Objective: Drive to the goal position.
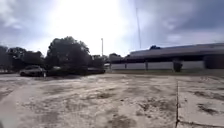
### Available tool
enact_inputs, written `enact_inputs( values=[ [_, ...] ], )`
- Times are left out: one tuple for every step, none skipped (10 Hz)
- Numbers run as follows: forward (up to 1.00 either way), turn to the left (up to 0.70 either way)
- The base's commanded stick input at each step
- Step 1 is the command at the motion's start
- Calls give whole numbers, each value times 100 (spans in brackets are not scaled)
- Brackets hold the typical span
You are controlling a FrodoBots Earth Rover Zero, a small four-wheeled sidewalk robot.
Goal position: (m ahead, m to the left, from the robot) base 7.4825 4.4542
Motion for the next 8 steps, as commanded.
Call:
enact_inputs(
  values=[
    [70, 0],
    [70, 0],
    [70, 0],
    [70, 0],
    [70, 0],
    [70, 0],
    [70, 0],
    [70, 0]
  ],
)
